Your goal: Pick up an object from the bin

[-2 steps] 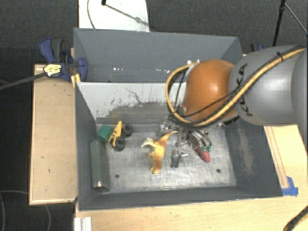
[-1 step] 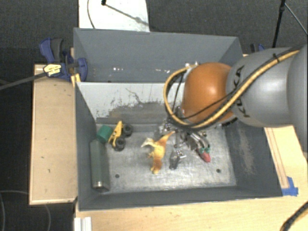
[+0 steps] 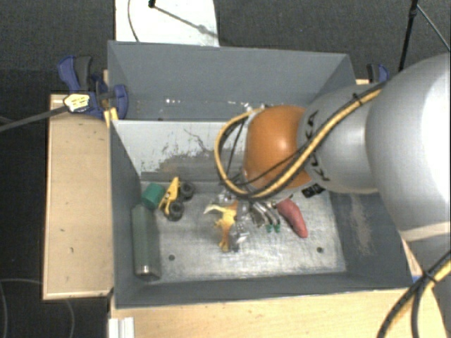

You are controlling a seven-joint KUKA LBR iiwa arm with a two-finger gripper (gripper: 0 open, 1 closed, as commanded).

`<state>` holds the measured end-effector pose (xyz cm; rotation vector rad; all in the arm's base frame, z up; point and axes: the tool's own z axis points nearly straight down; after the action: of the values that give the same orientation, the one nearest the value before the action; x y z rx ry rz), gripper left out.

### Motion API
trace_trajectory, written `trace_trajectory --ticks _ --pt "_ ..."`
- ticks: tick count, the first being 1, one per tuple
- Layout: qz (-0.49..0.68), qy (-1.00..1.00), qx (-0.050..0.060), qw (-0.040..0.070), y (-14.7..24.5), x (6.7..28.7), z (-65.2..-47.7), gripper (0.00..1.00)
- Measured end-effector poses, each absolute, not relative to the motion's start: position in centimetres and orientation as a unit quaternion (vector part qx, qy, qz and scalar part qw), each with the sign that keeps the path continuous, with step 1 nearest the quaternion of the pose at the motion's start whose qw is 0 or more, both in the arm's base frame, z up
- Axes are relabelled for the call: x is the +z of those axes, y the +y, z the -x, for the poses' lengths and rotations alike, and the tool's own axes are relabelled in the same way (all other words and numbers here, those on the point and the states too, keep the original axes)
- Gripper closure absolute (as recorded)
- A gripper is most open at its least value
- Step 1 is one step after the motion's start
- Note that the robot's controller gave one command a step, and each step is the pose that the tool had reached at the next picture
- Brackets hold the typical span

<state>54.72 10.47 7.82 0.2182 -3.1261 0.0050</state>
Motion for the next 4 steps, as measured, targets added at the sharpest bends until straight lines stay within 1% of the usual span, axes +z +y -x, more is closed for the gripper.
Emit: trace_trajectory --ticks 1,2,3,4 --pt "-0.07 -0.998 0.002 0.004 10.5 7.8 -54.7 1.0" --pt "-0.081 -0.997 0.0 0.001 11.1 12.0 -54.7 1.0" --pt "-0.092 -0.996 -0.001 -0.007 10.8 13.5 -53.1 1.0" --pt "-0.108 -0.994 0.0 0.006 11.0 14.8 -53.9 1.0"
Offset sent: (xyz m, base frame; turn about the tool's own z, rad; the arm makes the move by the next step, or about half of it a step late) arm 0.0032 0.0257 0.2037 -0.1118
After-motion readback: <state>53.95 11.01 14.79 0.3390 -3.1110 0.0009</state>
